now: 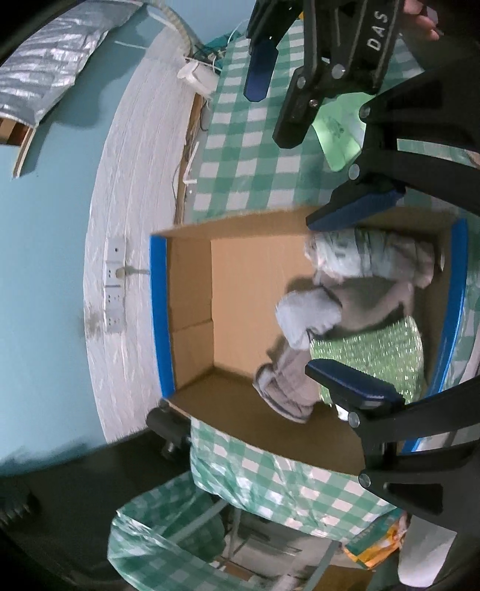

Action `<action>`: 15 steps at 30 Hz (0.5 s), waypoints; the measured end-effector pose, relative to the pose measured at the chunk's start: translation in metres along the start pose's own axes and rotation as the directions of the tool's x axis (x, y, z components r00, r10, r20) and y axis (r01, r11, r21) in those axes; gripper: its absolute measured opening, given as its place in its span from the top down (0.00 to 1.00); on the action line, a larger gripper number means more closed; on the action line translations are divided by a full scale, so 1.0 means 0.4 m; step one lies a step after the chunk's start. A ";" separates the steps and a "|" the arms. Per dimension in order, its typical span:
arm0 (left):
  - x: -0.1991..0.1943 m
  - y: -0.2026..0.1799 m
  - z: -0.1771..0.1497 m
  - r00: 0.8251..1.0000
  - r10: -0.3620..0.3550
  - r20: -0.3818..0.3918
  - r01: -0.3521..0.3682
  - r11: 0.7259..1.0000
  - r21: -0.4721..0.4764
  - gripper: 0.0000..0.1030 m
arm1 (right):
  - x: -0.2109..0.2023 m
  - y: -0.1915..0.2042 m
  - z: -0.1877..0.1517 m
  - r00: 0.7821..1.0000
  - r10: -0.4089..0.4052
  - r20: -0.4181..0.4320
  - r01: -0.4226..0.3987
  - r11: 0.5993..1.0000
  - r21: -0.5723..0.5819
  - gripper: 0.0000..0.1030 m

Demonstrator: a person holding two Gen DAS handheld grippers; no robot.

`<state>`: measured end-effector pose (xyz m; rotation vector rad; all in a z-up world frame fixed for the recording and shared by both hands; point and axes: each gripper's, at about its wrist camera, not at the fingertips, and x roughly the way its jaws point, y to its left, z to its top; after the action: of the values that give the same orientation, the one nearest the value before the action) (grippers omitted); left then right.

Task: Organize soft objects
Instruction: 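Move both tools back over the light green cloth with white tube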

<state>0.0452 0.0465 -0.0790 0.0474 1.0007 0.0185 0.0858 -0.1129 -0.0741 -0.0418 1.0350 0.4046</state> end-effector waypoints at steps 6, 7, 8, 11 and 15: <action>-0.004 -0.060 0.001 1.000 -0.014 0.007 0.014 0.999 0.044 0.28 | -0.042 -0.064 -0.016 0.999 -0.035 0.021 0.034 0.999 0.039 0.30; -0.003 -0.069 0.000 1.000 -0.015 0.006 0.015 0.999 0.051 0.28 | -0.047 -0.073 -0.021 0.999 -0.043 0.022 0.042 0.998 0.043 0.29; -0.002 -0.078 -0.001 1.000 -0.018 0.005 0.017 0.998 0.058 0.28 | -0.052 -0.084 -0.025 0.998 -0.051 0.021 0.050 0.998 0.048 0.28; 0.003 -0.114 -0.001 1.000 -0.029 -0.001 0.029 0.996 0.086 0.28 | -0.062 -0.119 -0.042 0.997 -0.071 0.016 0.070 0.995 0.070 0.27; 0.003 -0.167 -0.005 0.999 -0.044 -0.005 0.044 0.990 0.134 0.23 | -0.071 -0.168 -0.067 0.996 -0.087 0.008 0.085 0.991 0.105 0.27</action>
<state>0.0438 -0.0201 -0.0845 0.1484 1.0035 -0.0891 0.0744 -0.1897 -0.0745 0.0105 1.0366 0.2715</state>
